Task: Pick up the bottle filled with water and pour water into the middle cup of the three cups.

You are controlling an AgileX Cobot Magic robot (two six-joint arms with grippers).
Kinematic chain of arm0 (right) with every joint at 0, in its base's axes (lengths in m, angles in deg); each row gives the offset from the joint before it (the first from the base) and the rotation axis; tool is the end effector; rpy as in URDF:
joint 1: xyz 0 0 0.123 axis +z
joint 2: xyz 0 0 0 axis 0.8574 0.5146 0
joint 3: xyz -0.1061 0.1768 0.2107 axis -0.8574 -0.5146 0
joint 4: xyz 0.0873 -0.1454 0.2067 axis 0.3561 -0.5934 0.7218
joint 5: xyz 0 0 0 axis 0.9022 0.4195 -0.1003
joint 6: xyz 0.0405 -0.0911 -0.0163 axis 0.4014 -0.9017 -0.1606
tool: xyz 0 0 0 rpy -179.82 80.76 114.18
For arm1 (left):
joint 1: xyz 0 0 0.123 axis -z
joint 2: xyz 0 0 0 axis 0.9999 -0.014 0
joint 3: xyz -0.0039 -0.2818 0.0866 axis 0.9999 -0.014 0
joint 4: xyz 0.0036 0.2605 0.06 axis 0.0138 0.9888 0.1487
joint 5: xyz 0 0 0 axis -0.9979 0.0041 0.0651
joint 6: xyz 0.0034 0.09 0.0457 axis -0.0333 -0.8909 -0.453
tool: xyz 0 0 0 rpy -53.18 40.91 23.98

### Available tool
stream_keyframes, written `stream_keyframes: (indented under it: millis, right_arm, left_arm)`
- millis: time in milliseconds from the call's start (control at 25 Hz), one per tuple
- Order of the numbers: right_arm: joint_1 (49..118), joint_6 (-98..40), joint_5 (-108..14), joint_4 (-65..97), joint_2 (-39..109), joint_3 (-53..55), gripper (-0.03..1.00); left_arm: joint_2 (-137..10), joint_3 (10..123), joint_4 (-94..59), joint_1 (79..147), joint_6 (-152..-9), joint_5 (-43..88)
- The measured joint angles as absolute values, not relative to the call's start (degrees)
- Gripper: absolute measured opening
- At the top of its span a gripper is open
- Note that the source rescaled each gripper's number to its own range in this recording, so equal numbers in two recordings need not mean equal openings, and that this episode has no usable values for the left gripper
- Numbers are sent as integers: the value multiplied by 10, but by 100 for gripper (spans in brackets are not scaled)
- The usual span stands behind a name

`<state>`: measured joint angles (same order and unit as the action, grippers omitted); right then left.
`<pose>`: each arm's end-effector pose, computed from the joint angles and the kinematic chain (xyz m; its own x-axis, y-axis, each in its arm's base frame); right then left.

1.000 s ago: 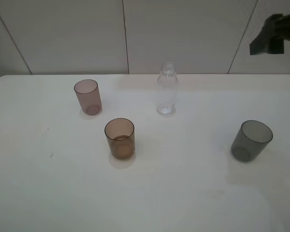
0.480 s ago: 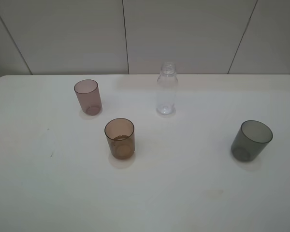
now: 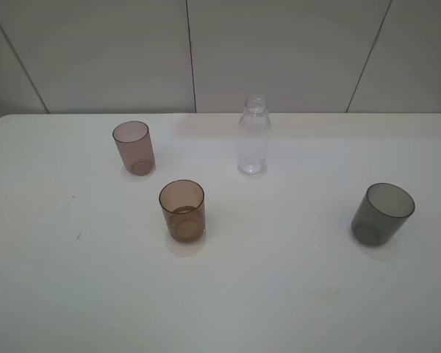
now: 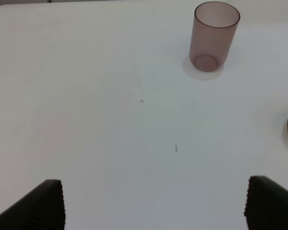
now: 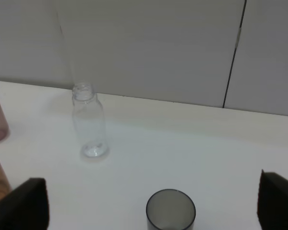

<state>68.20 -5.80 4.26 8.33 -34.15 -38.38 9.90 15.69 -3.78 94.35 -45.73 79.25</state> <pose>-0.0084 -0.0014 0.3438 -0.3064 -0.0494 -0.9506 -0.1594 0.9872 0.0000 0.0067 -0.0007 0.2811 -0.4490 0.0195 -0.8933 0.0805 0.9966 -0.0187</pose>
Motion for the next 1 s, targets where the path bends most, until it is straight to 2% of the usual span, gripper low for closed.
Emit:
stream_keyframes:
  millis: [120, 520, 840, 1000]
  right_arm:
    - [682, -62, 30, 83, -381, -424, 82]
    - [685, -64, 49, 83, -383, -493, 82]
    - [611, -64, 49, 83, -383, -495, 82]
    - [607, -63, 49, 83, -383, -495, 82]
  left_arm:
    - [99, 157, -38, 944, -457, 792]
    - [99, 157, -38, 944, -457, 792]
    - [99, 157, -38, 944, -457, 792]
    - [99, 157, -38, 944, -457, 792]
